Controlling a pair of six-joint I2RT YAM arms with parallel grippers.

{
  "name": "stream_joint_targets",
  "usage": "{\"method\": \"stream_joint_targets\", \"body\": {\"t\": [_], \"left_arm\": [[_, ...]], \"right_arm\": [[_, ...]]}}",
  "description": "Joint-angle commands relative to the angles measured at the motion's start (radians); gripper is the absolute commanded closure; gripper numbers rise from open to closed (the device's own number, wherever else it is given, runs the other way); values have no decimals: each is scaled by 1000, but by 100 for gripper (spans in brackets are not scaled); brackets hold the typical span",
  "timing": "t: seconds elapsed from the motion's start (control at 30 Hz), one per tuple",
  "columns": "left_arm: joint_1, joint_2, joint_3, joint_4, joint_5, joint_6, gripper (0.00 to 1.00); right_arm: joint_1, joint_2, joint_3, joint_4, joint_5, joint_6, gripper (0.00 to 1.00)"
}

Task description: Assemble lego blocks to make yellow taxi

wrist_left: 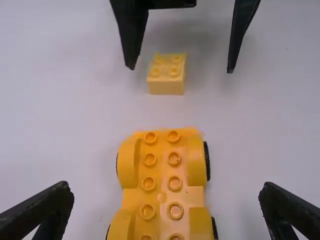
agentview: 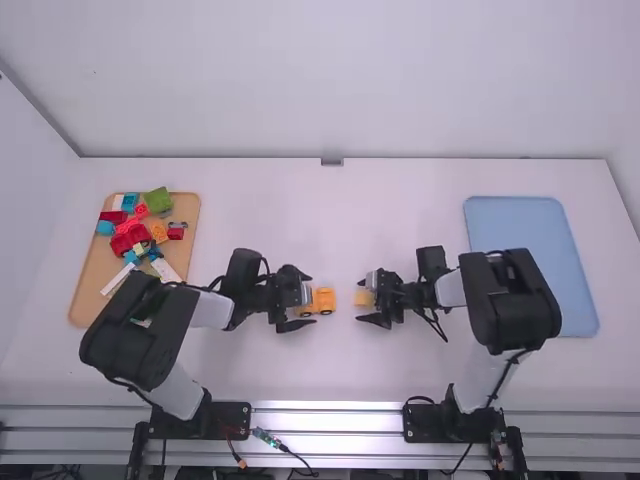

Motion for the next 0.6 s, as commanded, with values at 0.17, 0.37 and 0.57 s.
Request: {"method": "stream_joint_targets", "body": {"t": [0.17,0.37,0.57], "left_arm": [[26,23,33,-41,89,69,1],[23,23,7,6,90,68,1],[26,23,-11,62,86,24,1]], "right_arm": [[-16,52,36,-5,-24,-17,27],[-19,92,61,-6,-45,-10,31],[-19,95,59,-3,-48,-10,39]]}}
